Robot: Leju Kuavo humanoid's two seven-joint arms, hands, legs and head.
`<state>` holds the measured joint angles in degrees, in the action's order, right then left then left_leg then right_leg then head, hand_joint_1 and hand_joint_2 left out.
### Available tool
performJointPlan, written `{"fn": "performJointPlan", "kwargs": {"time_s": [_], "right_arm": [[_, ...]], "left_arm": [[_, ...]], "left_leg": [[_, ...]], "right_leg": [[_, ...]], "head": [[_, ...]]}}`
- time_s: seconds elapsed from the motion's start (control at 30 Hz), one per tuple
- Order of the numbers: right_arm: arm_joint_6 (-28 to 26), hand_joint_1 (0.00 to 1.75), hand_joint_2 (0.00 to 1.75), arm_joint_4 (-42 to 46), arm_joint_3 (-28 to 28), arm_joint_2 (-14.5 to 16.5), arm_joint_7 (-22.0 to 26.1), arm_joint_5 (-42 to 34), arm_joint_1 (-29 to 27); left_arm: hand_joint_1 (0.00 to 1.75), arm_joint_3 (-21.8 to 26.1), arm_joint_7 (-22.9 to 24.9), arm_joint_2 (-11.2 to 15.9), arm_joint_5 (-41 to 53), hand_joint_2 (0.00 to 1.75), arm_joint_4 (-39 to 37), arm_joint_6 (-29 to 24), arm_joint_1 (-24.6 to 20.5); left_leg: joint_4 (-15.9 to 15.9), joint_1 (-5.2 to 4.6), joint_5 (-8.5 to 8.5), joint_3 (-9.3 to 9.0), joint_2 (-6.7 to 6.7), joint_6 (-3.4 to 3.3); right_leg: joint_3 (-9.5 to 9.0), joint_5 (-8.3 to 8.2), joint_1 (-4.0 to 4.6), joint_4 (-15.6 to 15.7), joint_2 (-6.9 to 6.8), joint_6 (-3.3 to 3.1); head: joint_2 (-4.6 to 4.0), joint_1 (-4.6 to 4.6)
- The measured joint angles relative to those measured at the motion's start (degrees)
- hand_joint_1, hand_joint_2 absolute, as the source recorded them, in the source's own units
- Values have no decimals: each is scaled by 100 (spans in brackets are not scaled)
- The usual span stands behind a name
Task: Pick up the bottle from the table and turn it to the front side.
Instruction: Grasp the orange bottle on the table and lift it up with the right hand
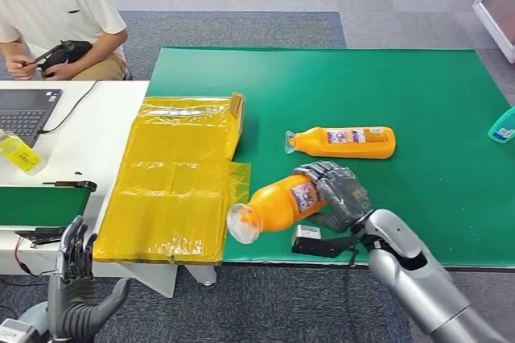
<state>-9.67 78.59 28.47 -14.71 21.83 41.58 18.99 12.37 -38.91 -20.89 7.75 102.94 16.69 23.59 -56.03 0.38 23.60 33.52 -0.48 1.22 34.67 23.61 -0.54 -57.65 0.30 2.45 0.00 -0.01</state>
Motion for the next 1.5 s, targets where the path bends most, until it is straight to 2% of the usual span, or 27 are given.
{"fn": "performJointPlan", "kwargs": {"time_s": [0.1,0.17,0.27,0.37,0.57,0.7,0.8,0.97,1.13,1.5], "right_arm": [[229,175,175,766,-651,641,280,-620,-592],[429,175,175,1067,-979,959,402,-860,-874],[642,175,175,1337,-1353,1324,514,-1038,-1237],[718,175,175,1466,-1578,1552,556,-1090,-1413],[1231,175,175,1379,-1650,1891,811,-1086,-1794],[743,175,175,759,-1231,2143,1025,-402,-2015],[444,175,175,176,-887,2286,1112,-152,-2015],[-53,175,175,-623,-551,2447,1239,191,-1887],[-428,175,175,-1079,-341,2505,1219,632,-1654],[-680,175,175,-1521,-114,2495,1201,695,-1500]], "left_arm": [[0,-167,66,-7,35,175,91,-90,24],[0,-263,91,-10,60,175,142,-140,33],[0,-370,114,-11,100,175,206,-182,47],[0,-427,121,-11,108,175,239,-184,48],[0,-631,122,-14,411,175,292,-152,11],[0,-1095,324,51,1258,175,295,-487,-134],[0,-1696,551,250,1886,175,205,-919,-329],[0,-2592,864,706,1872,175,-19,-1381,-671],[0,-2906,1076,1001,1757,175,-248,-1347,-914],[0,-3683,1062,1641,1312,175,-869,-1391,-1243]], "left_leg": [[0,3,0,3,-6,0],[0,2,0,4,-6,0],[0,-3,1,6,-6,-1],[-1,-6,0,4,-4,-2],[-1,-3,-2,3,-4,0],[-1,-2,-3,3,-4,3],[-1,-2,-4,4,-3,4],[-1,-2,-6,4,-2,4],[-1,-3,-8,3,0,4],[-1,-2,-7,6,0,5]], "right_leg": [[-1,6,3,0,-9,-4],[-2,6,2,1,-9,-4],[-2,1,-4,2,-8,-1],[-1,-4,-7,4,-6,1],[-1,-4,-2,4,-6,1],[3,-2,1,3,-5,-3],[4,-3,1,3,-5,-4],[4,-7,-2,3,-4,-1],[4,-10,-3,3,-2,0],[6,-9,-2,2,-2,0]], "head": [[0,1],[0,2],[0,3],[0,2],[0,1],[0,1],[0,2],[0,2],[0,1],[0,2]]}}
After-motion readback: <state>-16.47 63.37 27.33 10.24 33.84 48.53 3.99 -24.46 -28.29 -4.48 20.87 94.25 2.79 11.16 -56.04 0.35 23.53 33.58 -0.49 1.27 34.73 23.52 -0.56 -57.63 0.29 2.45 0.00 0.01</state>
